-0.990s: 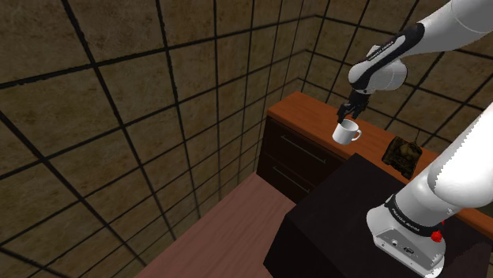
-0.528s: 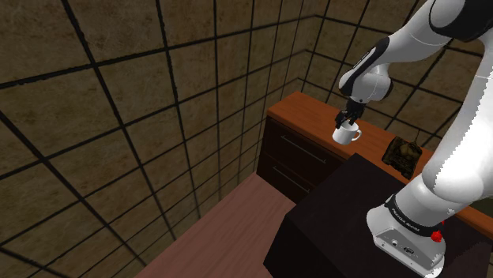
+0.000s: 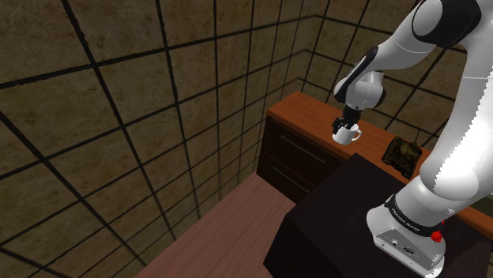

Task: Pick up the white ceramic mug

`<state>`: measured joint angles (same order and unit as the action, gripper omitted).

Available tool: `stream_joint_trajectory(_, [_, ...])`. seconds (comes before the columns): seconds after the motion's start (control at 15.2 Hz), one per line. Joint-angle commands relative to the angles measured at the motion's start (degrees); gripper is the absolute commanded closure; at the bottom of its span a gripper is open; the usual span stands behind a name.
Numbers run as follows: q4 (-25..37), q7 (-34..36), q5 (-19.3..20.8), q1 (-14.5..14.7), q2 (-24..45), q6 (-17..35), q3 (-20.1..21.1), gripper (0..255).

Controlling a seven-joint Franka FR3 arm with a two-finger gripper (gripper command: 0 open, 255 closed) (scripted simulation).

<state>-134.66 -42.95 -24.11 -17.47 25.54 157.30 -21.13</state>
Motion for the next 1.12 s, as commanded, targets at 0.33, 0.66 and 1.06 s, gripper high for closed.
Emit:
stream_joint_trajectory(0.33, [0.1,0.0,-0.1,0.0,0.2,0.1,0.1,255])
stream_joint_trajectory(0.66, [-0.2,0.4,0.4,0.4,-0.6,-0.3,-0.4,255])
stream_joint_trajectory(1.06, [-1.3,3.4,4.6,3.1,-5.4,-3.8,-4.0,255])
